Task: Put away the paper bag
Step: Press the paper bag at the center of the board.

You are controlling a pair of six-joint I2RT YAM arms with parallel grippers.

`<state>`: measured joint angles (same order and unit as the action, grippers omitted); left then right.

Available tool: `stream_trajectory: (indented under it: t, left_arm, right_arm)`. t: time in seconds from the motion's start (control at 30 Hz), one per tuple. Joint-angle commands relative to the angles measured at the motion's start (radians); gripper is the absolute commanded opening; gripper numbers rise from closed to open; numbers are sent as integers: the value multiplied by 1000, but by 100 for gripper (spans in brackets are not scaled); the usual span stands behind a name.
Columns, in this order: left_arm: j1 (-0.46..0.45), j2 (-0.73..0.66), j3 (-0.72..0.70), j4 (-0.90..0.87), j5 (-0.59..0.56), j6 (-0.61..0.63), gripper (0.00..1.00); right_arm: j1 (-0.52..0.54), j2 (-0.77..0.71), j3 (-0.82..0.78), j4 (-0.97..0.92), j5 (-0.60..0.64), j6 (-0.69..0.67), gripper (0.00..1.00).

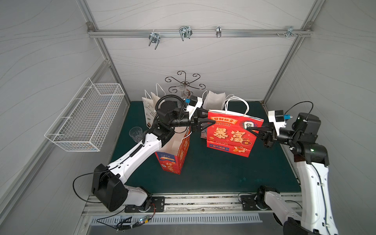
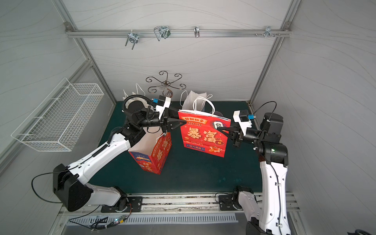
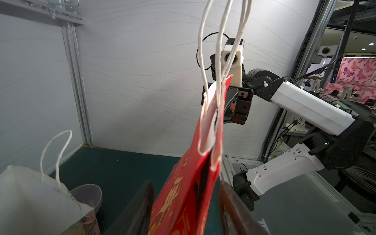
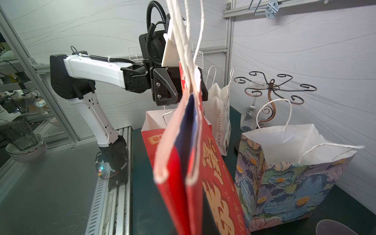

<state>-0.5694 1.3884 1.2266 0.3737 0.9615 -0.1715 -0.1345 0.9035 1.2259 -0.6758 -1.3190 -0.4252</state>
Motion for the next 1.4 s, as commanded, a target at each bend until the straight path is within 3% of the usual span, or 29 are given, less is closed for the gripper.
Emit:
stream_trajectory:
  t: [0.0, 0.13, 0.3, 0.4, 0.43, 0.57, 0.63, 0.73, 0.83, 0.93, 1.03, 1.2, 1.33, 1.37]
  left_arm:
    - [5, 12, 58, 107, 17, -69, 57]
    - [5, 12, 78, 133, 20, -90, 52]
    - [4, 8, 84, 157, 45, -110, 25]
    - [5, 4, 81, 166, 60, -115, 3]
    - [5, 2, 78, 167, 62, -115, 0]
    - [4, -9, 64, 152, 58, -102, 0]
    - [5, -11, 60, 141, 56, -108, 22]
    - [4, -18, 50, 121, 75, -120, 46]
    - [5, -24, 38, 77, 121, -110, 53]
    - [5, -34, 25, 59, 157, -103, 50]
    - [4, -40, 30, 4, 175, -74, 28]
    - [5, -48, 31, 14, 191, -76, 0]
    - [5, -54, 31, -11, 194, -64, 2]
    - [4, -56, 31, -32, 189, -50, 13]
  right_arm:
    - [11, 13, 17, 34, -35, 24, 0]
    - [25, 32, 15, 38, -45, 28, 0]
    - [33, 38, 11, 45, -58, 40, 0]
    - [33, 38, 8, 55, -70, 48, 0]
    - [33, 40, 10, 59, -76, 53, 0]
    - [32, 41, 32, 70, -100, 78, 0]
    - [32, 38, 44, 70, -108, 82, 0]
    - [30, 34, 53, 82, -113, 96, 0]
    - [29, 38, 64, 126, -117, 133, 0]
    - [30, 48, 82, 165, -117, 162, 0]
    - [33, 59, 96, 183, -117, 175, 0]
    - [40, 64, 103, 193, -148, 185, 0]
    - [47, 71, 116, 215, -151, 203, 0]
    - [50, 73, 123, 220, -150, 207, 0]
